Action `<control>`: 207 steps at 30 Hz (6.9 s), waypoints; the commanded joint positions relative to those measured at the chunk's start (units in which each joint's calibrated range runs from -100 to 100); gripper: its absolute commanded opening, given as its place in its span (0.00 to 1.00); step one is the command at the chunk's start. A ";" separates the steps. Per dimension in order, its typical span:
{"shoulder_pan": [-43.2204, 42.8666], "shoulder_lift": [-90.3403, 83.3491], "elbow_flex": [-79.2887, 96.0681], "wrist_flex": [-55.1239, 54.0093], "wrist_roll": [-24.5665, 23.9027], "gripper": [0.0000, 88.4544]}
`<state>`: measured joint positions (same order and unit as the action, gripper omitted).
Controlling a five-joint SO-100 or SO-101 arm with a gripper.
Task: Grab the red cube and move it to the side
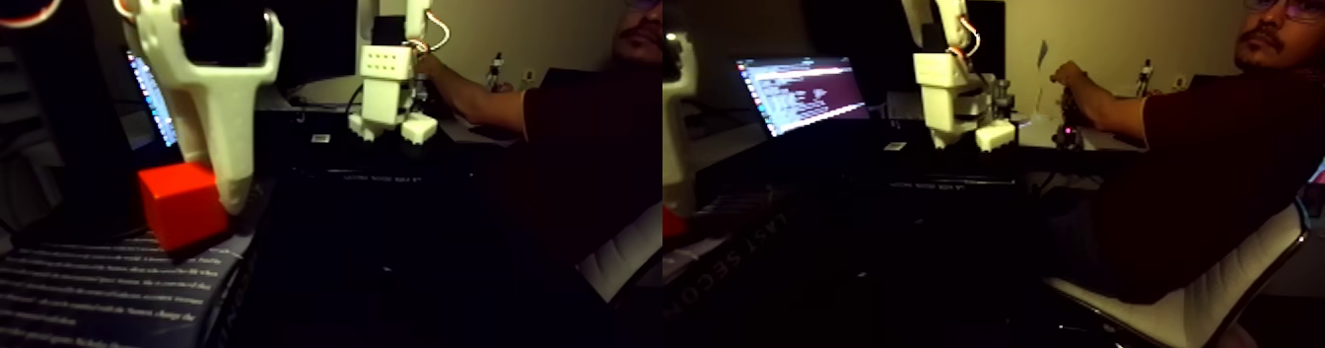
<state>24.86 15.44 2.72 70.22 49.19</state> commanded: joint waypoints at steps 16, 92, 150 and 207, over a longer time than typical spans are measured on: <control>1.20 -0.40 4.13 -5.77 -1.09 0.09; 2.53 -1.32 5.58 -6.11 1.18 0.31; -22.12 -50.90 51.93 -3.16 -23.48 0.01; -33.11 -114.68 91.84 -2.99 -46.89 0.01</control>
<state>-8.65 -98.99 95.01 66.22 2.25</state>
